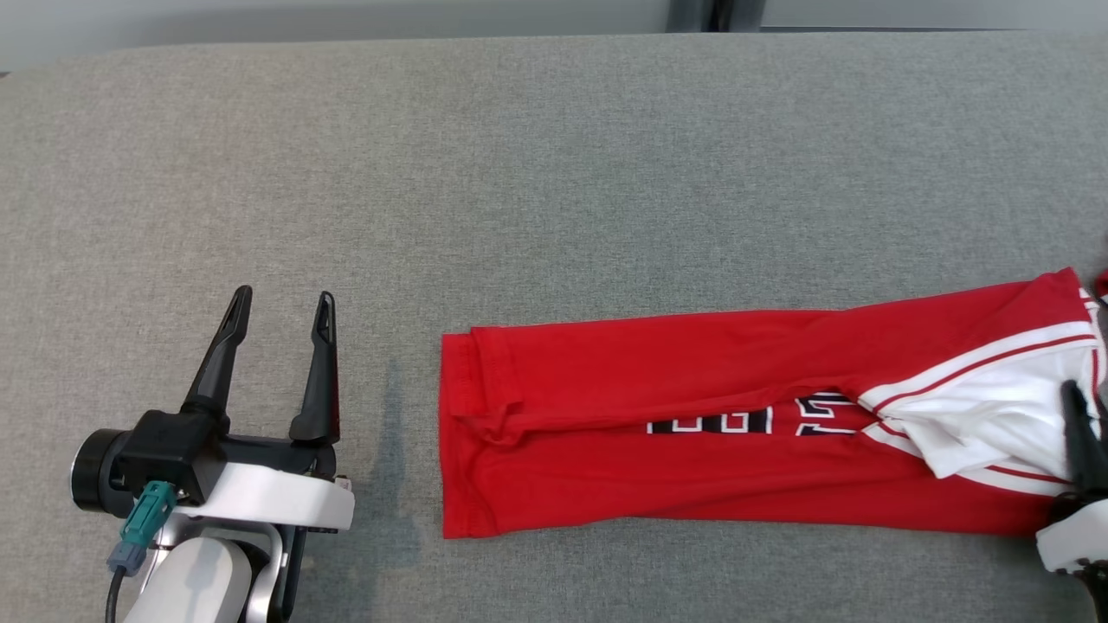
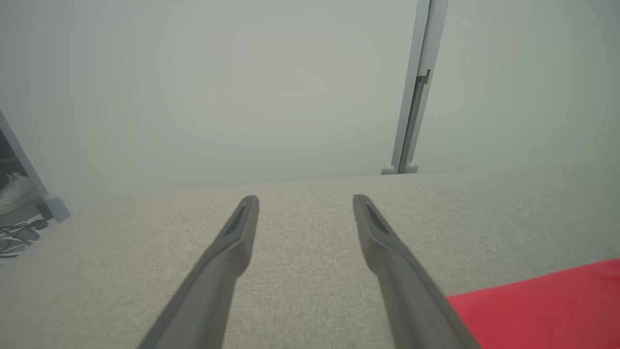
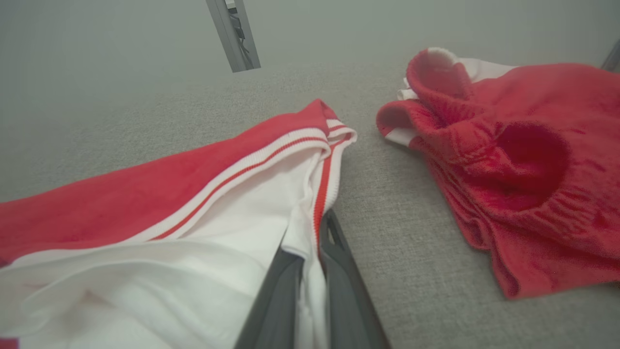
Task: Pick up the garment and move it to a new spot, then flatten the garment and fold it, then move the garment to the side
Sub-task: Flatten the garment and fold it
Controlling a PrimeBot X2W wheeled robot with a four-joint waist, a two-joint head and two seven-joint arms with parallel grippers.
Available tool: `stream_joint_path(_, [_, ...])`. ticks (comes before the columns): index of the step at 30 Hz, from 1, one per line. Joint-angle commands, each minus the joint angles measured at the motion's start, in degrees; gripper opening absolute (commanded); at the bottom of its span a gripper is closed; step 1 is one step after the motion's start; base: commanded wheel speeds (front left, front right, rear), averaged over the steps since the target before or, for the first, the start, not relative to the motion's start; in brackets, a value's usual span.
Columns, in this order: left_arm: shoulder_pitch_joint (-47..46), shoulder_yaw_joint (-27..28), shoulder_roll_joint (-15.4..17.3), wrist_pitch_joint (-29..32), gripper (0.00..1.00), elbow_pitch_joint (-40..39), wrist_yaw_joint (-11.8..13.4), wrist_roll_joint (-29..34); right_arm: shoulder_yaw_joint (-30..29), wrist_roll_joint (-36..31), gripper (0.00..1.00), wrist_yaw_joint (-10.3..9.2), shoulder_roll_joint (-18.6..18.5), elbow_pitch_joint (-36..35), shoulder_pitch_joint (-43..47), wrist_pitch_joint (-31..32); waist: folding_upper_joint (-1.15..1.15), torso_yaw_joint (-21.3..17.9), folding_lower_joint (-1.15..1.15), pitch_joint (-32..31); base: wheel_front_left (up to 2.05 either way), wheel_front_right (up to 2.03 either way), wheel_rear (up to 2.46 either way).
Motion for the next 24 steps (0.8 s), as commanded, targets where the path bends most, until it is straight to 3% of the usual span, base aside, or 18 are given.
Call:
stream_joint_path(1, [-0.48,0.21,0.20,-0.20,1.00,-0.13,-0.38,0.24,-0.65,-0.13,0.00,-0.11,-0.79,-0.44,0.34,-0.35,0.00,-0.23,0.00,-0.07,0.00,0.00,0.00])
stream_joint_path(8, [-0.60,0.56,0.18,-0.20,1.00,0.03,-0.53,0.53,0.09,-1.13,0.00,-0.06,0.27,-6.34,0.73,1.30,0.00,-1.10,0.00,-0.58,0.00,0.00,0.00])
stream_joint_path(14, [-0.46,0.70,0.10,-0.20,1.00,0.13,-0.74,0.47,3.73,-2.61,0.00,-0.06,3.03,-18.73,0.69,5.79,0.00,-1.45,0.00,-1.08,0.00,0.00,0.00])
stream_joint_path(19, [-1.20,0.06,-0.31,-0.20,1.00,0.48,-1.09,0.53,10.25,-3.61,0.00,-0.06,6.61,-29.07,-0.69,11.35,0.00,-0.80,0.00,-1.31,0.00,0.00,0.00])
stream_joint_path(24, [-1.83,-0.61,-1.02,-0.20,1.00,1.07,-1.68,0.46,20.78,-2.89,0.00,-0.06,10.36,-31.87,-3.85,14.63,0.00,0.73,0.00,-1.39,0.00,0.00,0.00])
